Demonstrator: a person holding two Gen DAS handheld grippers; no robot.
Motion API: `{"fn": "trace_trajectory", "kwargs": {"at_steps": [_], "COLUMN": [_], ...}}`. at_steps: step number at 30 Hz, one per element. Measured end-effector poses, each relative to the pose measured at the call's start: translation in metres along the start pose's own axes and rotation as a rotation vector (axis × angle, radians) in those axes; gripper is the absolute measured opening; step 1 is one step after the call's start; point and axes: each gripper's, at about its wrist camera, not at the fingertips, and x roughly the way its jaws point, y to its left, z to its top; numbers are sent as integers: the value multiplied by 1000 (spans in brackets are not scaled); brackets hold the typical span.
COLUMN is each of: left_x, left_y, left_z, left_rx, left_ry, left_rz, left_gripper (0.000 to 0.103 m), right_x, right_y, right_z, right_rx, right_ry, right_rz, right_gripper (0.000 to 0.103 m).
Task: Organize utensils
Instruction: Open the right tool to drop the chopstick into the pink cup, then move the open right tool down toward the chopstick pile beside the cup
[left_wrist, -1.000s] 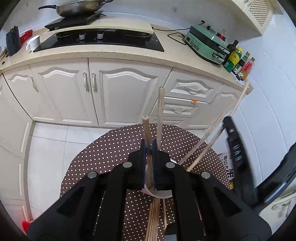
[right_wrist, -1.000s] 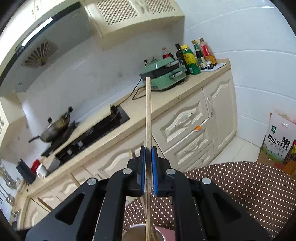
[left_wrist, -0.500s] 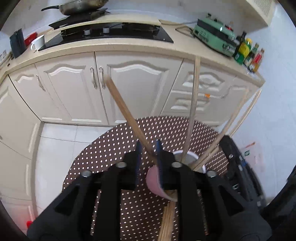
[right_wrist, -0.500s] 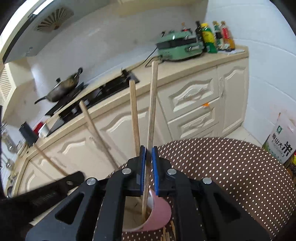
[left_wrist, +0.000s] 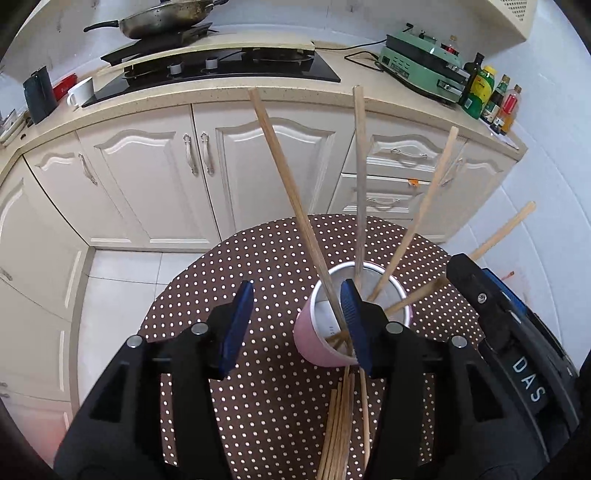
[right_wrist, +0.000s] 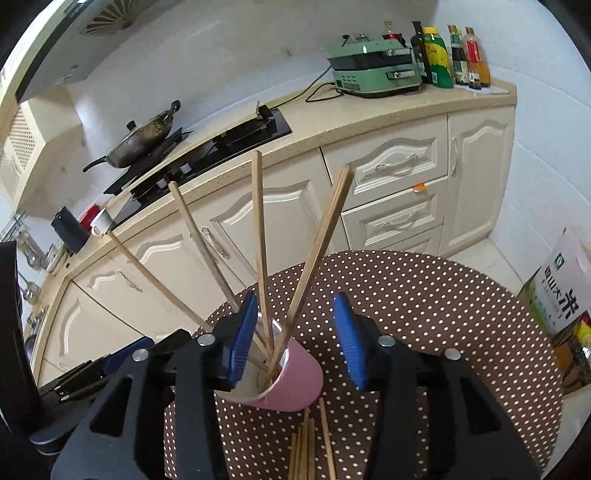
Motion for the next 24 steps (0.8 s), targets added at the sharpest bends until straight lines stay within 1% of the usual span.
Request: {"fn": "trace_trajectory", "kwargs": {"at_steps": [3,7,10,17,19,21,22,24], "left_x": [-10,-23,-33,-61,-68,-75,-77,-83], "left_y": [-4,-6,-8,-14,-15,-16,-16,-15], "left_z": [-4,-10,-14,-28,-33,-41,-44,-52], "left_rx": [11,6,7,19,19,23,23,16], "left_ry": [-13,-29,-42,-69,-75,-80,-80,-80], "left_rz": [9,5,-6,11,16,27,28,29], "left_gripper": [49,49,50,51,52,53,54,55], "right_x": [-9,-22,-32,-57,-66,-73,-78,-85], "right_y": [1,0,2,1,1,1,0,0], "right_z": [0,0,0,-8,-11,-12,-14,-17], "right_rx": [-18,-38,-64,-93,-98,-105,-112,-124], "right_ry": [0,-3,0,3,2,-5,-9,-12], "right_rz": [2,0,-3,2,5,7,5,1], "right_gripper": [49,54,56,61,64,71,73,74]}}
